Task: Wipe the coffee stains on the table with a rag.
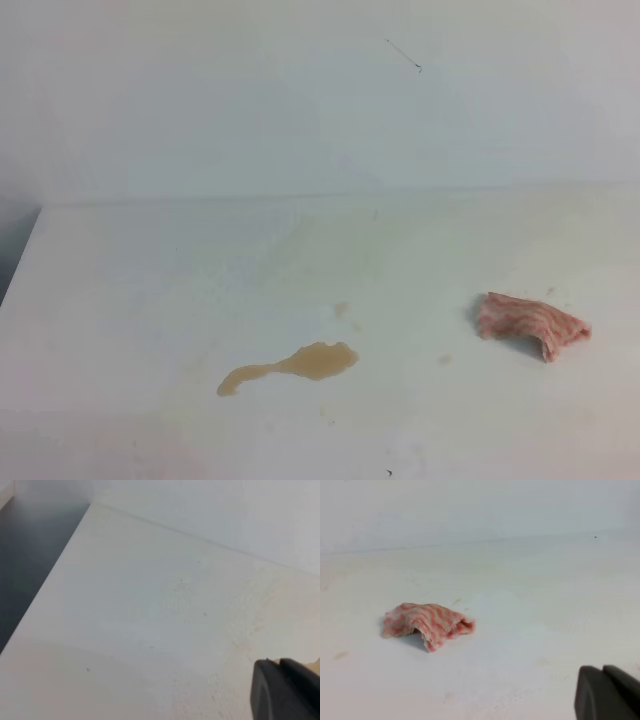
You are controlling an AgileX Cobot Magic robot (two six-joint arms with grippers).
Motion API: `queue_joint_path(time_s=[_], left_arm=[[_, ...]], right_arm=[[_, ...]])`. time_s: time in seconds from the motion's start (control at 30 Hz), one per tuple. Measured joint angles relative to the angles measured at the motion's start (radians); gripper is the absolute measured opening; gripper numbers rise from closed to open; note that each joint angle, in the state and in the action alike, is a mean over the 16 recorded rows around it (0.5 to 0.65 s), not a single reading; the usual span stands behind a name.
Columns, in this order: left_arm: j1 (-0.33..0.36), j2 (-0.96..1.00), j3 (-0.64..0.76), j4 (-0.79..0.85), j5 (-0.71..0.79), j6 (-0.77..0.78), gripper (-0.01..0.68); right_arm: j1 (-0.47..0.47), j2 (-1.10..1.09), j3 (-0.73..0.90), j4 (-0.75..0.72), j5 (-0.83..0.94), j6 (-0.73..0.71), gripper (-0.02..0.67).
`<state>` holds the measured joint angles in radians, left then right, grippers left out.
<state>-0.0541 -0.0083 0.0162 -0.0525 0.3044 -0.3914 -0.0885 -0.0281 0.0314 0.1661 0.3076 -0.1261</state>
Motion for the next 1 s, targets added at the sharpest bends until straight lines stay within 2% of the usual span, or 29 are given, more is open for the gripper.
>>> queue_joint_path(time_s=[1.0], left_arm=[[0.000, 0.004, 0.011, -0.007, 0.000, 0.000, 0.001]], right_arm=[[0.000, 0.000, 0.000, 0.016, -0.001, 0.003, -0.004]])
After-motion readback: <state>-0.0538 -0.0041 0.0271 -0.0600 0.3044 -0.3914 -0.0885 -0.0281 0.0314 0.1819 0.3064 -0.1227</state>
